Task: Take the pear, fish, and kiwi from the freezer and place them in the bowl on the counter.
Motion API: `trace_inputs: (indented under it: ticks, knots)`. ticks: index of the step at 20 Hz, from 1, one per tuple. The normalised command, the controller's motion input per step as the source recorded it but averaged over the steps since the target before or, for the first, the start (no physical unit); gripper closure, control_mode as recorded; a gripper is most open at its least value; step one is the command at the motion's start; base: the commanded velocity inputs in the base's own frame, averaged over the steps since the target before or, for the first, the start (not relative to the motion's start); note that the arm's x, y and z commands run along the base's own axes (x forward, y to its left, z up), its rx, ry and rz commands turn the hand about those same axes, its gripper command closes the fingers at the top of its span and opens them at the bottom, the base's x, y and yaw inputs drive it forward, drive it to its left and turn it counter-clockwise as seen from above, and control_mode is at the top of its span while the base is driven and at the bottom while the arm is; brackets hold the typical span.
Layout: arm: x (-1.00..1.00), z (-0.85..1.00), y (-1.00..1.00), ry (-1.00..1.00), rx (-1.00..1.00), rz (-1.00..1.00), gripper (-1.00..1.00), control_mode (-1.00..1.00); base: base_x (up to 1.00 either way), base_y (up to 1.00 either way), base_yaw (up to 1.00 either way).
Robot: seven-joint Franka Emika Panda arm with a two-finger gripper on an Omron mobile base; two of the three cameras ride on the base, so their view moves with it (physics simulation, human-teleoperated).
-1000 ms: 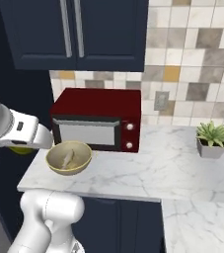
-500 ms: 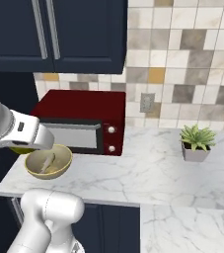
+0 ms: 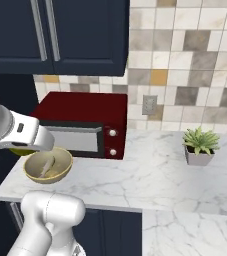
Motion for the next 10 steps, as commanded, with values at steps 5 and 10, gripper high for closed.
trace_inputs:
  ticks: [5,10]
  knots:
    - [0.00,0.00,0.00,0.00,0.00,0.00,1.00,1.00,0.06,0.28,0.09]
    - [0.00,0.00,0.00,0.00,0.00,0.00,1.00,1.00,0.04,0.16,0.17]
